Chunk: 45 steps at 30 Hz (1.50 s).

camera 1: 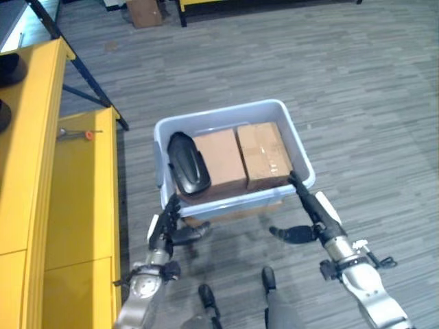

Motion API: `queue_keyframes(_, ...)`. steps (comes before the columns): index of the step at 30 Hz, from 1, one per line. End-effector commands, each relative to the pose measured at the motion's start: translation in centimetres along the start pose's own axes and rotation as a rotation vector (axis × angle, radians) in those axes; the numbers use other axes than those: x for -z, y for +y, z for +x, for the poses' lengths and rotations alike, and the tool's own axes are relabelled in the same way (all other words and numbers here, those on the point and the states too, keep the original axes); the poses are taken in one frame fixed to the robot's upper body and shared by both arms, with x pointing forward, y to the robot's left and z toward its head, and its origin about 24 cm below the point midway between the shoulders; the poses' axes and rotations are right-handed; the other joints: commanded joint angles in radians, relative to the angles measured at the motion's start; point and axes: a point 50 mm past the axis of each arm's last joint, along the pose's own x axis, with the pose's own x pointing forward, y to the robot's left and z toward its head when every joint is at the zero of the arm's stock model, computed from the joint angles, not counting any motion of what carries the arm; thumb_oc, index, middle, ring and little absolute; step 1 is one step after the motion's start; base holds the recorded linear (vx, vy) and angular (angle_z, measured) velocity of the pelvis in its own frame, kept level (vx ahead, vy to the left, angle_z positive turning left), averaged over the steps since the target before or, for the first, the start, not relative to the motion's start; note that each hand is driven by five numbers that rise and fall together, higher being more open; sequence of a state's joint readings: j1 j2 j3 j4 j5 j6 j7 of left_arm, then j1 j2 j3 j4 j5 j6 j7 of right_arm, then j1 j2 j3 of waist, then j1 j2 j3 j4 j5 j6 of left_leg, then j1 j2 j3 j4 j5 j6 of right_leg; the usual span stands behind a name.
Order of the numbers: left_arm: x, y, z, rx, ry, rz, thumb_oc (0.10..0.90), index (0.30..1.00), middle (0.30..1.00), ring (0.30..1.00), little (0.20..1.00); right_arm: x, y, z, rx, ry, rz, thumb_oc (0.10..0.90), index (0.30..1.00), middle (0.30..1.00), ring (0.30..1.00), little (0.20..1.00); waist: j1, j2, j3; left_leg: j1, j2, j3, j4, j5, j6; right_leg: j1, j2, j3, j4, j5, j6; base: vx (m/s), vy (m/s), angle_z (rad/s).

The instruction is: Move parts from the plastic box to the shelf.

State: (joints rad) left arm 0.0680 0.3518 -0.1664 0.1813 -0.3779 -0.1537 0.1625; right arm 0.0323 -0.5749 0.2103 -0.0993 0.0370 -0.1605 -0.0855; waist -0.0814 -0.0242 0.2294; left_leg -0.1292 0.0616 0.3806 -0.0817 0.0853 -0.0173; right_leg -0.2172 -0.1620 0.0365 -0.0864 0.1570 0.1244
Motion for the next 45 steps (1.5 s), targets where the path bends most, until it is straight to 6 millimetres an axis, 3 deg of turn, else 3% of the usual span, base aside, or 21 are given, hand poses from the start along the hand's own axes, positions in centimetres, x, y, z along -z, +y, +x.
queue_keyframes(1, -5.2, 0.2, 1.5, 0.035, -0.260, 0.047, 0.900, 1.000, 1.000, 1.000, 1.000, -5.6, -3.6, 3.0, 0.156, -0.316, -0.133, 0.900, 1.000, 1.000, 1.000, 1.000, 0.023, -0.022, -0.002, -0.005, 0.056, -0.064, 0.034, 0.003, -0.045, 0.027, -0.063, -0.028, 0.017, 0.014, 0.076, -0.04, -0.032, 0.02)
queue_keyframes(8, -6.5, -0.4, 2.3, 0.070, -0.305, 0.044, 0.900, 1.000, 1.000, 1.000, 1.000, -9.8, -6.3, 5.8, 0.174, -0.462, -0.442, 0.900, 1.000, 1.000, 1.000, 1.000, 0.045, -0.022, 0.058, -0.087, 0.055, -0.095, 0.061, 0.014, -0.049, -0.028, -0.068, -0.049, 0.029, 0.027, 0.072, -0.06, -0.032, 0.06)
queue_keyframes(10, -7.2, -0.4, 2.5, 0.072, -0.328, 0.041, 0.900, 1.000, 1.000, 1.000, 1.000, -11.4, -7.4, 7.2, 0.172, -0.491, -0.618, 0.900, 1.000, 1.000, 1.000, 1.000, 0.060, -0.023, 0.091, -0.118, 0.056, -0.109, 0.072, 0.020, -0.051, -0.043, -0.070, -0.061, 0.039, 0.028, 0.068, -0.06, -0.046, 0.25)
queue_keyframes(17, -8.4, -0.2, 2.7, 0.054, -0.373, 0.038, 0.900, 1.000, 1.000, 1.000, 1.000, -14.4, -9.9, 8.7, 0.219, -0.530, -0.860, 0.900, 1.000, 1.000, 1.000, 1.000, 0.085, -0.024, 0.146, -0.188, 0.062, -0.140, 0.082, 0.043, -0.058, -0.088, -0.072, -0.090, 0.063, 0.025, 0.060, -0.04, -0.032, 0.14)
queue_keyframes(19, -8.7, -0.3, 2.7, 0.059, -0.384, 0.040, 0.900, 1.000, 1.000, 1.000, 1.000, -16.1, -11.2, 9.6, 0.218, -0.527, -1.053, 0.900, 1.000, 1.000, 1.000, 1.000, 0.103, -0.029, 0.172, -0.212, 0.066, -0.155, 0.082, 0.049, -0.063, -0.102, -0.067, -0.107, 0.077, 0.016, 0.054, -0.02, -0.044, 0.28)
queue_keyframes(22, -8.8, -0.2, 2.6, 0.057, -0.388, 0.037, 0.900, 1.000, 1.000, 1.000, 1.000, -16.6, -11.3, 9.9, 0.222, -0.534, -1.080, 0.900, 1.000, 1.000, 1.000, 1.000, 0.105, -0.029, 0.176, -0.227, 0.068, -0.157, 0.082, 0.055, -0.063, -0.117, -0.064, -0.108, 0.081, 0.020, 0.052, -0.02, -0.023, 0.13)
queue_keyframes(23, -8.9, -0.1, 2.5, 0.059, -0.389, 0.041, 0.900, 1.000, 1.000, 1.000, 1.000, -17.4, -12.0, 10.4, 0.214, -0.519, -1.237, 0.900, 1.000, 1.000, 1.000, 1.000, 0.123, -0.034, 0.190, -0.240, 0.071, -0.169, 0.084, 0.055, -0.066, -0.126, -0.060, -0.117, 0.093, 0.008, 0.047, -0.01, -0.030, 0.06)
queue_keyframes(26, -8.9, 0.1, 2.4, 0.057, -0.392, 0.038, 0.900, 1.000, 1.000, 1.000, 1.000, -17.9, -12.7, 11.1, 0.207, -0.488, -1.328, 0.900, 1.000, 1.000, 1.000, 1.000, 0.131, -0.036, 0.194, -0.257, 0.073, -0.176, 0.082, 0.064, -0.066, -0.142, -0.056, -0.124, 0.100, 0.010, 0.042, -0.01, -0.035, 0.07)
queue_keyframes(30, -9.7, 0.2, 2.5, 0.046, -0.422, 0.040, 0.900, 1.000, 1.000, 1.000, 1.000, -19.2, -13.8, 11.5, 0.204, -0.462, -1.537, 0.900, 1.000, 1.000, 1.000, 1.000, 0.147, -0.039, 0.208, -0.280, 0.075, -0.198, 0.078, 0.074, -0.071, -0.158, -0.052, -0.144, 0.117, -0.002, 0.035, -0.01, -0.023, 0.12)
queue_keyframes(34, -10.0, 0.5, 2.5, 0.030, -0.432, 0.048, 0.900, 1.000, 1.000, 1.000, 1.000, -20.8, -13.9, 11.4, 0.210, -0.496, -1.627, 0.900, 1.000, 1.000, 1.000, 1.000, 0.153, -0.043, 0.210, -0.295, 0.075, -0.209, 0.072, 0.081, -0.072, -0.170, -0.049, -0.153, 0.124, -0.005, 0.032, 0.00, -0.016, 0.14)
queue_keyframes(45, -10.2, 1.0, 2.4, 0.010, -0.437, 0.051, 0.900, 1.000, 1.000, 1.000, 1.000, -23.9, -13.5, 10.2, 0.230, -0.591, -1.748, 0.900, 1.000, 1.000, 1.000, 1.000, 0.154, -0.053, 0.209, -0.306, 0.073, -0.231, 0.063, 0.083, -0.075, -0.170, -0.044, -0.174, 0.126, -0.019, 0.027, 0.01, 0.001, 0.06)
